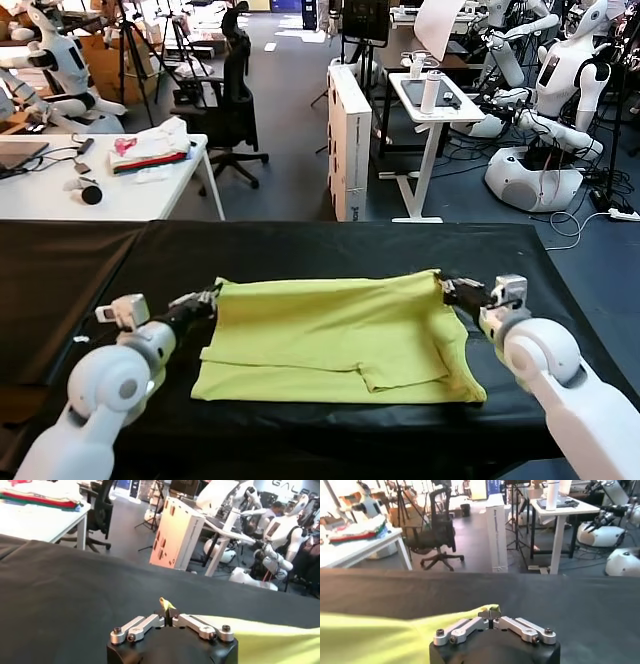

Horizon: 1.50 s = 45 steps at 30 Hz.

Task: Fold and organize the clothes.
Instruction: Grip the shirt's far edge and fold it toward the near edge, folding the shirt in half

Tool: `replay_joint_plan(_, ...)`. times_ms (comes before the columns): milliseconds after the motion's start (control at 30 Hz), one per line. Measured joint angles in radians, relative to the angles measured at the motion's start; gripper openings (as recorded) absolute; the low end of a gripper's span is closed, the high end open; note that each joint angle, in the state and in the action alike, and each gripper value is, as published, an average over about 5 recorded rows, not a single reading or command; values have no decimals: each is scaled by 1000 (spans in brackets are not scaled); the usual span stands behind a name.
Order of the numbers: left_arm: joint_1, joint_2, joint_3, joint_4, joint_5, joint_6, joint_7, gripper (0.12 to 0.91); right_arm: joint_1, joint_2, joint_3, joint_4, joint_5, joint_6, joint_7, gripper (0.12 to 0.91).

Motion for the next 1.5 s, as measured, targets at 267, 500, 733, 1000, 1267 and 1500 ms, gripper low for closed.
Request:
replay_joint_plan(267,121,-17,-54,-59,37,17,31,199,-77,-4,33,22,-8,-43,1,139)
replay_joint_plan(500,219,-42,-100,-67,87,13,74,199,-95,-2,36,16,-9,-43,0,139)
replay_joint_plan(733,285,-61,-127,-72,113,10,92,199,-125,-7,43,44,-7,-44,2,139)
replay_joint_plan(1000,352,-85,-147,-94,128,3,103,199,-185,-12,84,87,-7,-44,5,139)
replay_joint_plan(1267,409,-99,-166,-102,154,-14,122,199,-226,3,90,78,-14,-44,2,139)
replay_joint_plan(1500,446,-115,-166,-104,173,-24,129,199,-243,8,101,95,5,-44,-22,231)
